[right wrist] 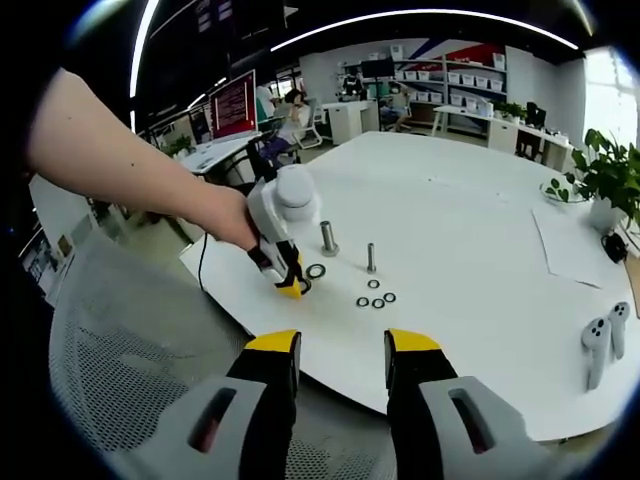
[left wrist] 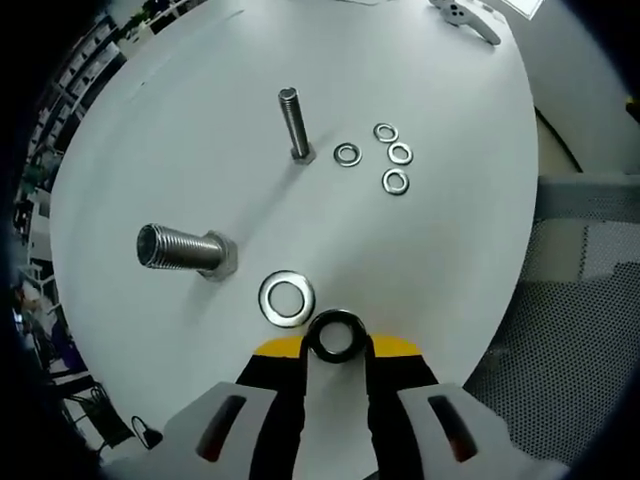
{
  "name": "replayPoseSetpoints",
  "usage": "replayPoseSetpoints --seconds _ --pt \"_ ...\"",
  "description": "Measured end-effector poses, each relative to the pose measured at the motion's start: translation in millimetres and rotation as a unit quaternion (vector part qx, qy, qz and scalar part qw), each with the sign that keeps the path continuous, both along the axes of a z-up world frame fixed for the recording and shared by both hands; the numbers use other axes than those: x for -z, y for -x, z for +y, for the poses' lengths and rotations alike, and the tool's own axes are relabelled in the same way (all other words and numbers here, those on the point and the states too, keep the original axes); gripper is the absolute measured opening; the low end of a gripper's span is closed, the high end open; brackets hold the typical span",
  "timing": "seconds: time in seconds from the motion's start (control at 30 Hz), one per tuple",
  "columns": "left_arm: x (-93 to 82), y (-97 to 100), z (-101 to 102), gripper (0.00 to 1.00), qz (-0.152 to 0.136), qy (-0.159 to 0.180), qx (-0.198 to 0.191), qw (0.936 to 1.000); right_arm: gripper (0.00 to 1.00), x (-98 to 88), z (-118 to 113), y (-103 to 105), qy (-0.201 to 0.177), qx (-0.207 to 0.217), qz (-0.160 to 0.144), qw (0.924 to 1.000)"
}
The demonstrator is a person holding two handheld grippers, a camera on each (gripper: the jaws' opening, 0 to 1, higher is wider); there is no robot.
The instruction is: Place the washer onto the threaded stud by aligning its center hole with the stud, sliding it down to the base, and recovering from edge contact or off-axis alignment until the washer reaches the visible bottom stop.
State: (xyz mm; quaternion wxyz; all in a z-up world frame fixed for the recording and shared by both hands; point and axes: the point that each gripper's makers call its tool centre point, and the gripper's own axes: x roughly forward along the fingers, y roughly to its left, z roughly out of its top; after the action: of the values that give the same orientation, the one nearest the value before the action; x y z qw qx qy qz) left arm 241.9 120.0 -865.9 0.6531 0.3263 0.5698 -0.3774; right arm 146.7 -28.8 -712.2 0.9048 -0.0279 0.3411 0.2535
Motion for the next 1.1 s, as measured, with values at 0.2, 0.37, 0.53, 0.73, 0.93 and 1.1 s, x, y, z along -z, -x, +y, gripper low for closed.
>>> replayPoseSetpoints --seconds 0.2,0.37,0.53,0.73,0.93,1.1 --pt "-0.1 2.2 -3.1 0.26 0.002 0.000 -0.032 0.9995 0.36 -0.2 -0.1 -0.1 0.000 0.000 -0.001 1.0000" --pt "-0.3 1.6 -3.4 0.26 -0.002 -0.002 -0.032 0.9995 0.36 -0.4 0.0 0.0 0.000 0.001 -0.001 1.0000" --pt "1.7 1.2 -2.3 0.21 -0.009 0.001 -0.021 0.9998 0.36 -0.7 -0.2 -0.3 -0.001 0.002 -0.002 1.0000" --pt "1.6 -0.1 -2.3 0.20 -0.009 0.009 -0.019 0.9997 0.36 -0.6 0.0 -0.3 0.000 0.001 -0.002 1.0000" --pt "1.6 1.0 -2.7 0.18 -0.005 0.004 -0.010 0.9999 0.36 -0.3 -0.2 0.1 0.001 0.000 -0.001 1.0000" --pt "1.1 3.7 -1.6 0.18 0.002 0.002 0.003 1.0000 0.36 -0.3 -0.7 -0.4 0.001 0.001 -0.001 1.0000"
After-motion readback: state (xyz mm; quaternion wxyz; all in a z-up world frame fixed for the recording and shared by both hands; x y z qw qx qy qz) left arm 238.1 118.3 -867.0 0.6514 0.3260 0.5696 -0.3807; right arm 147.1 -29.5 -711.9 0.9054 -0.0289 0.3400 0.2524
